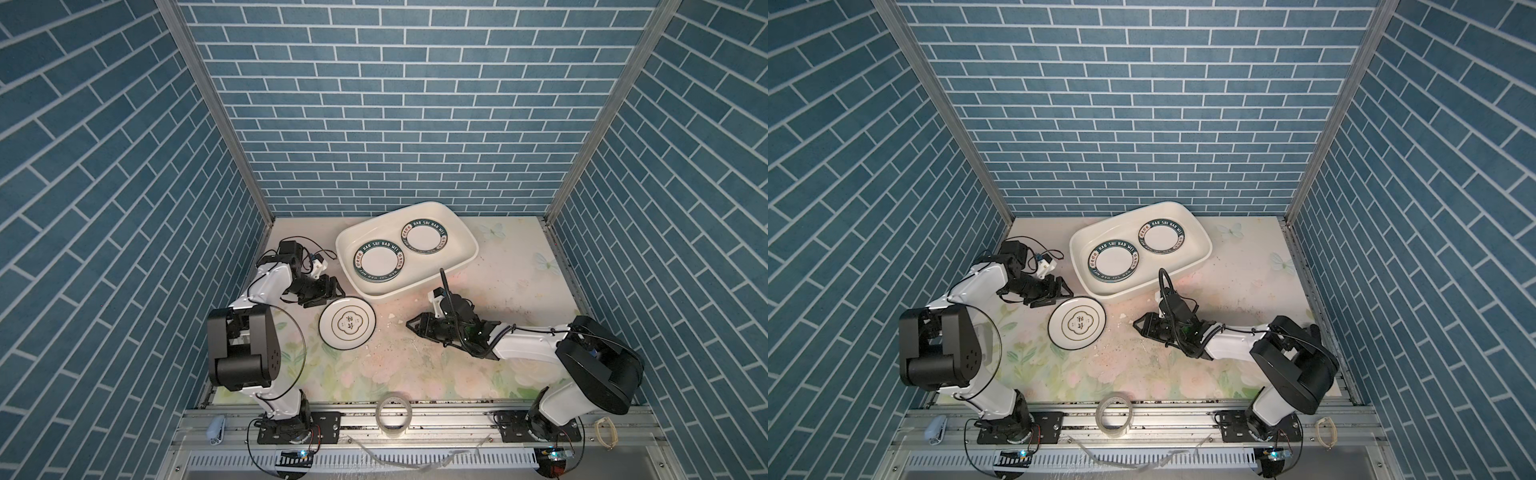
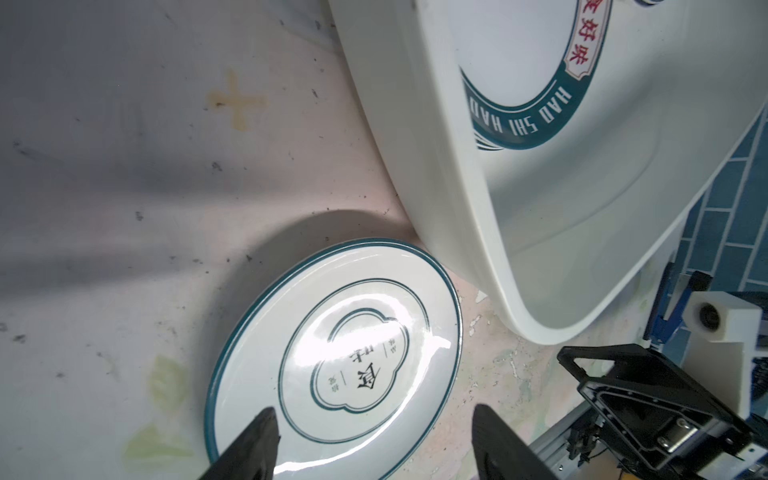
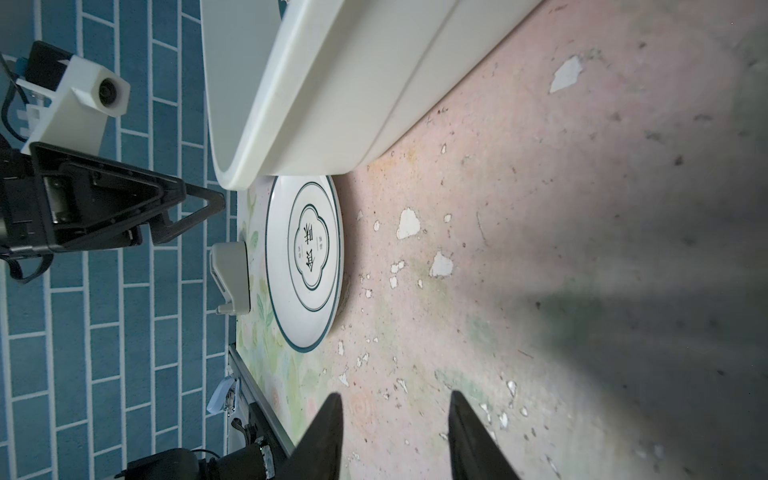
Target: Place the plates into the plastic bin on the countertop
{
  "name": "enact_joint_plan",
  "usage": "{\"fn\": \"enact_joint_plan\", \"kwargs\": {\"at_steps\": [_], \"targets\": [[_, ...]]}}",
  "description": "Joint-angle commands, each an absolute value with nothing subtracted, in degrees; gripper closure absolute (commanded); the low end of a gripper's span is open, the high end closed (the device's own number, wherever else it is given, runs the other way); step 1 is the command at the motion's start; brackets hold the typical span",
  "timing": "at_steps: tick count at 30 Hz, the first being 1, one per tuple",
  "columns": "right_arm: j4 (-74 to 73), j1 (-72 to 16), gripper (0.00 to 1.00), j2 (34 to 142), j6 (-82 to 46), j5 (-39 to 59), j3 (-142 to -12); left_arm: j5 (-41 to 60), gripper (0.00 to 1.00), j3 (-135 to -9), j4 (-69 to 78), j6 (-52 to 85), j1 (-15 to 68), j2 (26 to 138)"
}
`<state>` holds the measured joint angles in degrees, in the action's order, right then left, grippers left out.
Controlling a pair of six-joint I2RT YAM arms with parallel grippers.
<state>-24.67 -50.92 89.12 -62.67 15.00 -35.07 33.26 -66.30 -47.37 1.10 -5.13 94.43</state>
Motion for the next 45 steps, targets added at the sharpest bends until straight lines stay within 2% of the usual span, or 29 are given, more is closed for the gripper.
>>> {"fn": "enact_joint_plan", "kwargs": {"at_steps": [1,15,29,45], "targets": [[-27.9,-51.5,0.58,90.4,-64.4,14.8,-37.1,30.0,0.21,-66.6,-47.2,2.1,-6.2,97.8],[-32.7,-52.4,0.57,93.4,-65.8,14.2,-37.2,31.8,0.22,-66.5,-47.1,1.3,-7.8,105.0],[-34.9,-52.4,0.57,99.0,-67.2,15.9,-40.2,40.0,0.24,-57.9,-42.8,2.5,-7.7,98.2],[-40.0,-53.5,0.6,106.8,-70.0,20.3,-42.8,42.6,0.26,-52.9,-39.0,3.4,-5.1,94.2]]}}
